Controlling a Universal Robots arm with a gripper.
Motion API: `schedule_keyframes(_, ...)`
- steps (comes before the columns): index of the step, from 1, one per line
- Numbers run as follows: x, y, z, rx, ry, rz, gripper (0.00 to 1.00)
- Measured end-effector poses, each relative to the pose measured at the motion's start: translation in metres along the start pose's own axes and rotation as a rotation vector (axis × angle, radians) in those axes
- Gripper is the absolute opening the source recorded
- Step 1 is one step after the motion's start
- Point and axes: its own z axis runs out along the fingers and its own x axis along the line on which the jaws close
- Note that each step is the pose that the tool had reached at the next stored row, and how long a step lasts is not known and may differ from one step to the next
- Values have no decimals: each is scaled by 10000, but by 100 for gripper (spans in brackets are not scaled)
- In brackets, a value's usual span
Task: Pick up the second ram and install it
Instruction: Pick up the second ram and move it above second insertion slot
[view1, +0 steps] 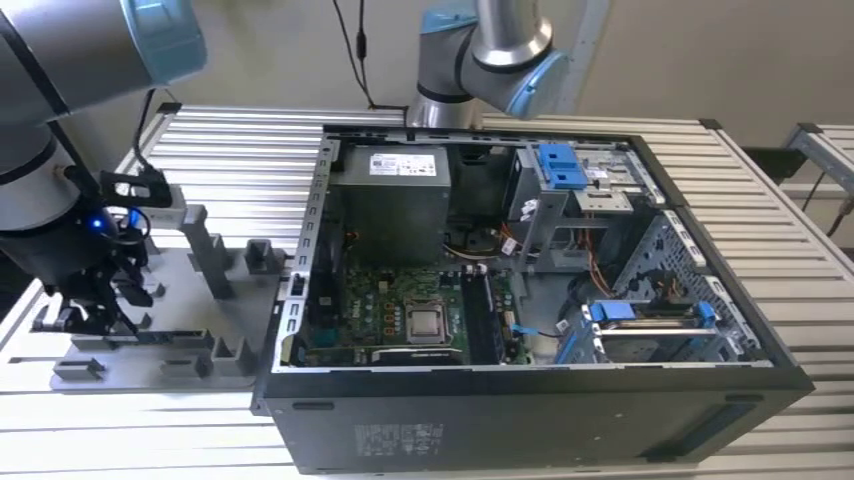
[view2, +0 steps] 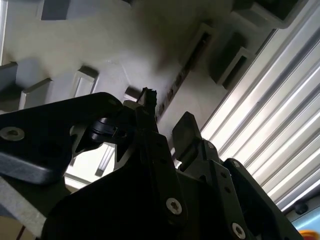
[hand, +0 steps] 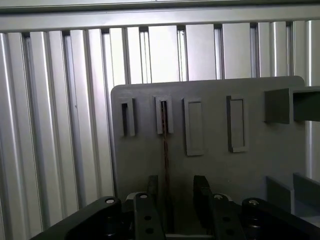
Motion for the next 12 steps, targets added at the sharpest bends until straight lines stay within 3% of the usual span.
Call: schedule_keyframes(12,15,14,152,-14,4,-313,42)
